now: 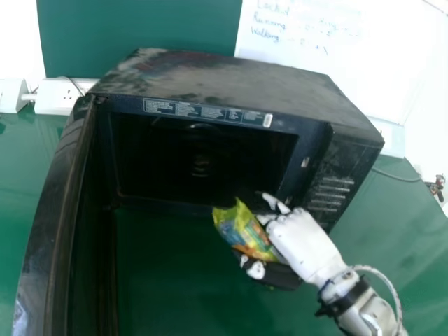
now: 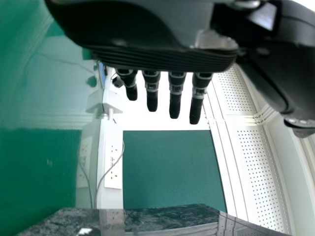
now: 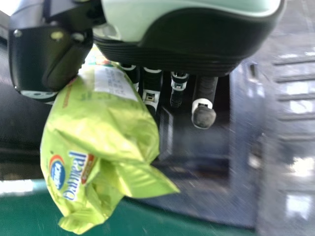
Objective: Put biscuit inside oven
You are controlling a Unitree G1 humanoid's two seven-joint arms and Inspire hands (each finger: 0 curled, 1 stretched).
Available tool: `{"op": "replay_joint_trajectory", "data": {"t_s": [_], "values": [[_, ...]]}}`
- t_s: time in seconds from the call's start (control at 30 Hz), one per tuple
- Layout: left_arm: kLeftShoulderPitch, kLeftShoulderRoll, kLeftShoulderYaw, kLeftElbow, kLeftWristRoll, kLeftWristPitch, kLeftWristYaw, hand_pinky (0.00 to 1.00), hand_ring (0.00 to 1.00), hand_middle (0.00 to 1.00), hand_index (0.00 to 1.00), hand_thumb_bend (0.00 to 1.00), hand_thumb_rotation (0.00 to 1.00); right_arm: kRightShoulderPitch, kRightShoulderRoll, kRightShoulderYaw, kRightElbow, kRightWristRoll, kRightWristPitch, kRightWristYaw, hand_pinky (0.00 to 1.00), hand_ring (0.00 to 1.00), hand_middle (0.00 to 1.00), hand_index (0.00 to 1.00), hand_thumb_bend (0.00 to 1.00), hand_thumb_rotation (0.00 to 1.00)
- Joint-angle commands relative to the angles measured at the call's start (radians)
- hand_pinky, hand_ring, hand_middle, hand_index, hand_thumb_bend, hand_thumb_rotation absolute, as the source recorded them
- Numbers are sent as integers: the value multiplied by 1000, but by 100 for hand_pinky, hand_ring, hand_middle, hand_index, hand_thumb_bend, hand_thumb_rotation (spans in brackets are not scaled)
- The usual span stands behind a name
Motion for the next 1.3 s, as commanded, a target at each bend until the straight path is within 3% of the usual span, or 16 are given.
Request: {"op": "replay_joint_trajectory", "data": {"t_s": [0.0, 0.5, 0.67, 0.9, 0.93, 0.97, 1.0, 1.1, 1.27], "values": [[22, -34, -10, -9, -14, 1, -8, 0, 90, 95, 94, 100, 100, -48, 30, 21, 27, -15, -10, -33, 3, 43, 50, 14, 50, 0], [31, -40, -22, -17, -16, 10, -10, 0, 91, 96, 94, 98, 100, -263, 112, 125, 146, -28, -22, -20, 3, 43, 50, 13, 50, 0], [35, -42, -24, -23, -8, 14, -4, 0, 96, 98, 94, 98, 100, -337, 149, 160, 208, -43, 4, -5, 2, 43, 50, 13, 50, 0], [23, -36, -20, 2, -11, -15, -16, 0, 88, 93, 91, 97, 100, -458, 192, 210, 325, -81, 29, -18, 3, 43, 50, 13, 50, 0], [19, -35, -19, 6, -11, -20, -18, 40, 86, 93, 91, 96, 100, -471, 197, 214, 340, -81, 31, -21, 3, 43, 50, 13, 50, 0], [20, -36, -22, 5, -12, -19, -18, 61, 86, 93, 90, 95, 100, -489, 205, 217, 357, -77, 38, -18, 3, 43, 50, 13, 50, 0], [21, -36, -24, 3, -13, -17, -18, 73, 86, 93, 90, 94, 100, -500, 210, 219, 368, -75, 42, -17, 3, 43, 50, 13, 50, 0], [21, -34, -23, 4, -18, -16, -21, 81, 86, 93, 90, 93, 100, -535, 222, 226, 395, -71, 58, -5, 3, 43, 50, 13, 50, 0], [22, -33, -19, 10, -17, -19, -25, 81, 84, 91, 88, 89, 100, -579, 237, 237, 426, -59, 80, 13, 3, 43, 50, 14, 50, 0]]}}
